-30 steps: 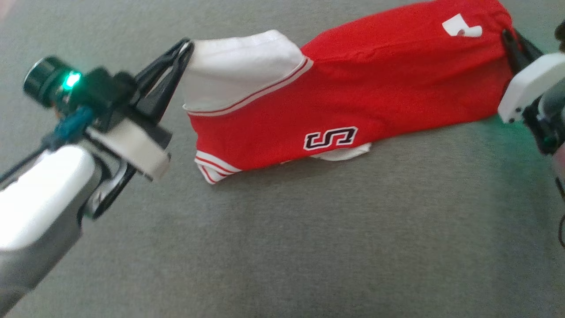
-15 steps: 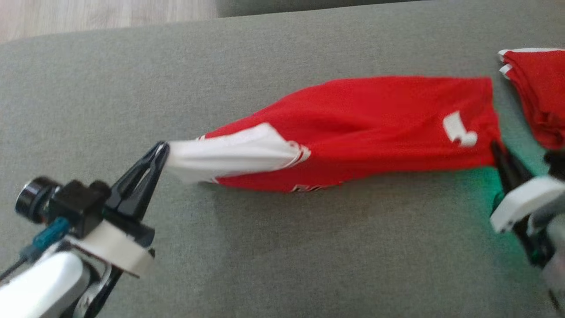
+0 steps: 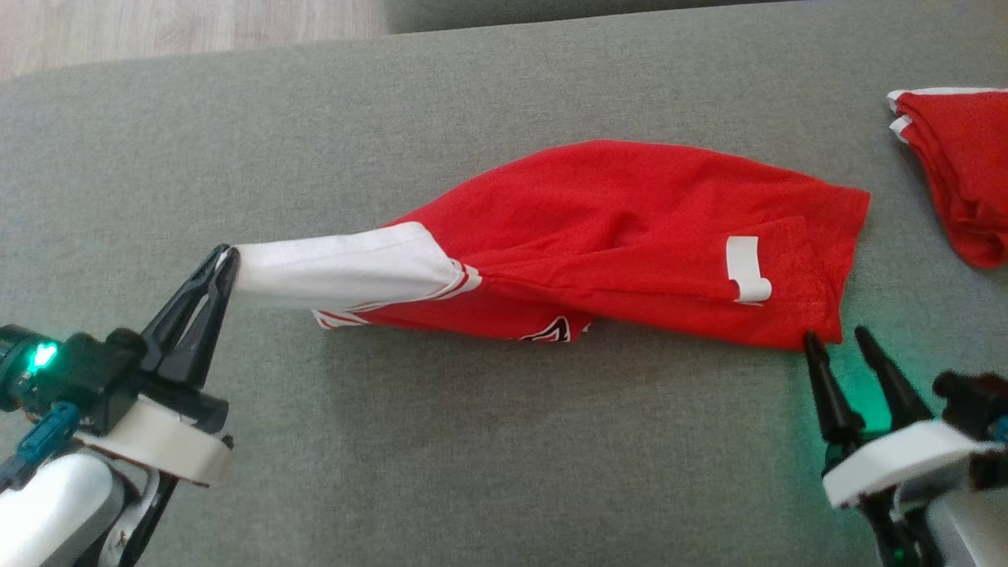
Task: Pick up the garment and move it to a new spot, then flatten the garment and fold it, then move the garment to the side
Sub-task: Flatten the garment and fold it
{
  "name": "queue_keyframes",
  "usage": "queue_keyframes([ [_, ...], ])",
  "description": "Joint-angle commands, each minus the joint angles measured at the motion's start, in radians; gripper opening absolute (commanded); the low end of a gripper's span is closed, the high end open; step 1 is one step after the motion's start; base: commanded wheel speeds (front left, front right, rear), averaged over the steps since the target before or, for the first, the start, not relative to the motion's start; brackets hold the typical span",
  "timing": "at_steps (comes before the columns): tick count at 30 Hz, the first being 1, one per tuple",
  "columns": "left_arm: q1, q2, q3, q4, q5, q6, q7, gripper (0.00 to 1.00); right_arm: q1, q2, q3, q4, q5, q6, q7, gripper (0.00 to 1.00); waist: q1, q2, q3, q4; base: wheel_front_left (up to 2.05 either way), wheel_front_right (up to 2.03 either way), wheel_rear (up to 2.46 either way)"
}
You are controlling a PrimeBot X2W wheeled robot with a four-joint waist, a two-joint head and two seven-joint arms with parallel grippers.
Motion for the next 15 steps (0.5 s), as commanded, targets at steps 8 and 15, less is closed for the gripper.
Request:
queue_keyframes([
  [8,-0.038,0.04,0.055,0.006,0.002,-0.008,-0.016,0.0,0.083,-0.023,-0.013,-0.205,0.099,-0.001,0.082,1.0,0.0,-0.0001,-0.001,0.01,0.0,0.0,0.0],
  [15,-0.062,0.019,0.044,0.015,0.012,-0.024,-0.009,0.0,0.06,-0.008,-0.043,-0.217,0.15,-0.001,0.212,1.0,0.0,-0.0001,0.007,0.036,0.0,0.0,0.0],
])
